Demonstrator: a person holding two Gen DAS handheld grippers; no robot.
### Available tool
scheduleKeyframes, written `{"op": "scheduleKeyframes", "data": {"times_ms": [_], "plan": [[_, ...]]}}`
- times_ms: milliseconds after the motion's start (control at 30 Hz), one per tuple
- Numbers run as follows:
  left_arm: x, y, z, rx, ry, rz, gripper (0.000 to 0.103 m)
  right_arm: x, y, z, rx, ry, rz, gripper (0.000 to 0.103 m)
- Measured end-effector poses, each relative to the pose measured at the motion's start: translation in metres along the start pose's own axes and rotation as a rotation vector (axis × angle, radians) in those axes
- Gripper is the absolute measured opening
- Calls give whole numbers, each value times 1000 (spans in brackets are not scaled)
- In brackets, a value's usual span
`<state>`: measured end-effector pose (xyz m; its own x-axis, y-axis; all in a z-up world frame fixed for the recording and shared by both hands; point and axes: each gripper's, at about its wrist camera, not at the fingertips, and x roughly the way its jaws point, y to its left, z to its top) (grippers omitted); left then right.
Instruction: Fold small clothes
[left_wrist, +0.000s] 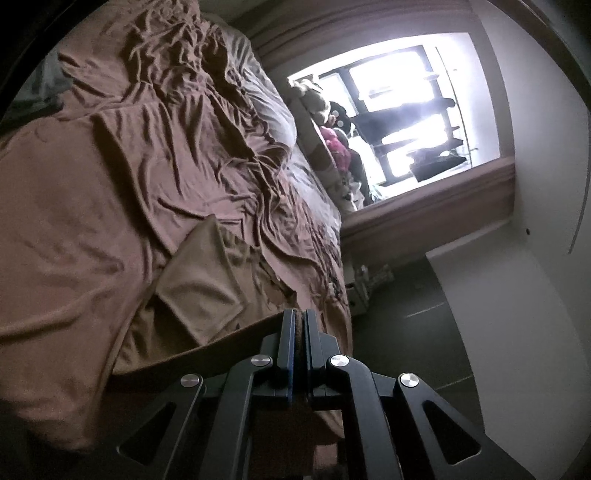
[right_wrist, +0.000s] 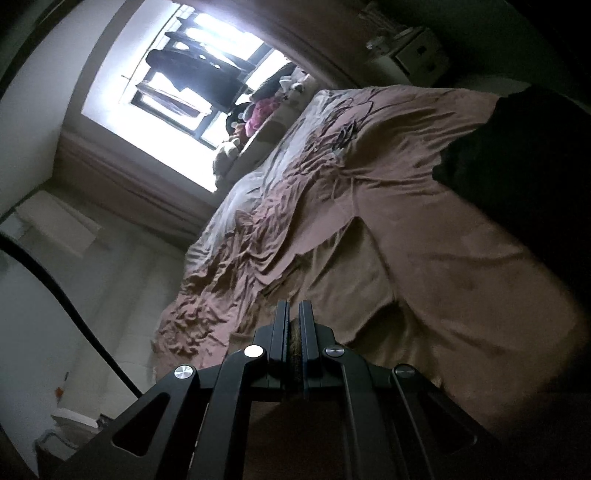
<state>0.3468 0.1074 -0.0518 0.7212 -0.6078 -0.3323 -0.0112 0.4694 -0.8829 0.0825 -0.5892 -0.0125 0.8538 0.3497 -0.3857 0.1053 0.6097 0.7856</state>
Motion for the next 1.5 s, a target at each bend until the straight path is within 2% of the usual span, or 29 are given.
{"op": "scheduleKeyframes", "data": {"times_ms": [167, 333, 533, 900, 1100, 1200, 1267, 1300, 1333, 1367, 1400, 1433, 1467, 1500], "plan": [[35, 6, 22, -2, 3, 40, 4, 32, 1, 15, -2, 12, -35, 2], [72, 25, 41, -13, 13, 102, 4, 65, 6, 25, -15, 21, -67, 2], [112, 53, 57, -45, 38, 131, 4, 105, 4, 34, -14, 41, -127, 2], [172, 96, 80, -86, 81, 204, 4, 162, 4, 55, -27, 77, -190, 2], [206, 123, 83, -90, 121, 280, 4, 190, -9, 60, -24, 96, -241, 3], [220, 131, 84, -68, 168, 327, 4, 203, -16, 59, 4, 120, -244, 4], [221, 133, 83, -70, 183, 348, 6, 204, -15, 61, 3, 129, -217, 5], [221, 131, 82, -60, 193, 348, 13, 203, -12, 62, -4, 132, -210, 6], [221, 128, 82, -38, 203, 356, 29, 200, -10, 63, -17, 131, -193, 11], [219, 123, 81, -9, 208, 366, 41, 196, -7, 64, -32, 128, -180, 27], [216, 115, 80, 33, 205, 378, 63, 191, -2, 64, -50, 125, -174, 39], [216, 111, 80, 59, 201, 384, 74, 184, 1, 63, -68, 117, -168, 66], [212, 102, 79, 109, 196, 402, 76, 177, 5, 63, -84, 106, -166, 74], [210, 95, 78, 145, 202, 416, 77, 172, 7, 62, -100, 101, -166, 74]]}}
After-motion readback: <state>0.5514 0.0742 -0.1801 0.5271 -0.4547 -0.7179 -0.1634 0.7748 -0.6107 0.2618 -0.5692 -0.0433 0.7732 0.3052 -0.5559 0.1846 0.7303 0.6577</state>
